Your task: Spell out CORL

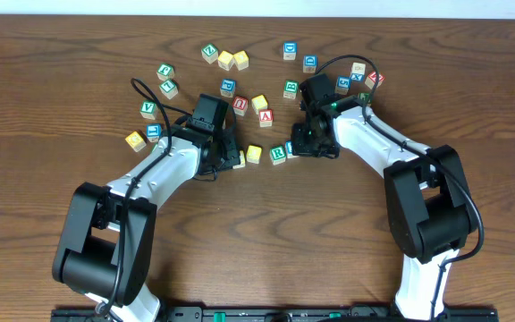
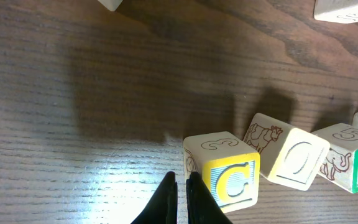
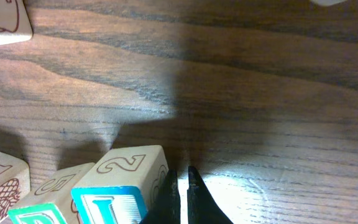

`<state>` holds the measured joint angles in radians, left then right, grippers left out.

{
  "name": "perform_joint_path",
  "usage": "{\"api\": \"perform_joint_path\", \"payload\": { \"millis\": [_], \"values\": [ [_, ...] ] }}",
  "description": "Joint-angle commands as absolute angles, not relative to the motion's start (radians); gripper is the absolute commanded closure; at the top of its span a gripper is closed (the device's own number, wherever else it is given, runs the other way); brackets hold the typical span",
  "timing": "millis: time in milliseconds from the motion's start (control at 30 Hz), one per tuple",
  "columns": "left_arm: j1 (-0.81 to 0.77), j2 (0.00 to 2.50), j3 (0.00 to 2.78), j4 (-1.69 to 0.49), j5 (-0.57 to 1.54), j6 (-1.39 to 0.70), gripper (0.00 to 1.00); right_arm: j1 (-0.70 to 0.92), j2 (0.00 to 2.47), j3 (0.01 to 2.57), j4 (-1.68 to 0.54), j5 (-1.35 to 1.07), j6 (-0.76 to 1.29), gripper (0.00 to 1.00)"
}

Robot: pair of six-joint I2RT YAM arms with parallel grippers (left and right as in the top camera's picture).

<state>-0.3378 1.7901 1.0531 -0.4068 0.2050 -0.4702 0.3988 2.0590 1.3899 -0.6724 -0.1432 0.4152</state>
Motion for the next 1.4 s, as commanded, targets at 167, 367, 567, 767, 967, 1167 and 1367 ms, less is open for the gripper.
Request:
{"api": "perform_joint_path", "payload": {
  "millis": [167,367,567,767,967,1167,1367],
  "values": [
    [-0.358,1.794,1.044,-0.375,0.218,-0.438,0.92,0.415,2.064,1.383,-0.688,-0.172,0.403,0.99],
    [-0.358,1.794,1.044,-0.368,0.218,-0.438,0.92,0.42,2.064,1.383,-0.69,-0.172,0.403,0.99],
    [-0.358,1.794,1.044,-0.337,0.218,-0.438,0.92,0.42,2.064,1.383,-0.691,-0.178,0.382,0.99],
    [-0.36,1.794,1.044,-0.326,0.218,-0.438,0.92,0.42,2.064,1.383,-0.696,-0.188,0.305,0.99],
    [-0.36,1.794,1.044,-0.326,0.218,-0.438,0.92,0.42,2.064,1.387,-0.699,-0.216,0.183,0.98],
    [-0.36,1.794,1.044,-0.326,0.218,-0.439,0.92,0.409,2.064,1.387,-0.707,-0.22,0.116,0.96],
    [-0.36,1.794,1.044,-0.326,0.218,-0.439,0.92,0.408,2.064,1.388,-0.706,-0.242,-0.028,0.94]
  ]
}}
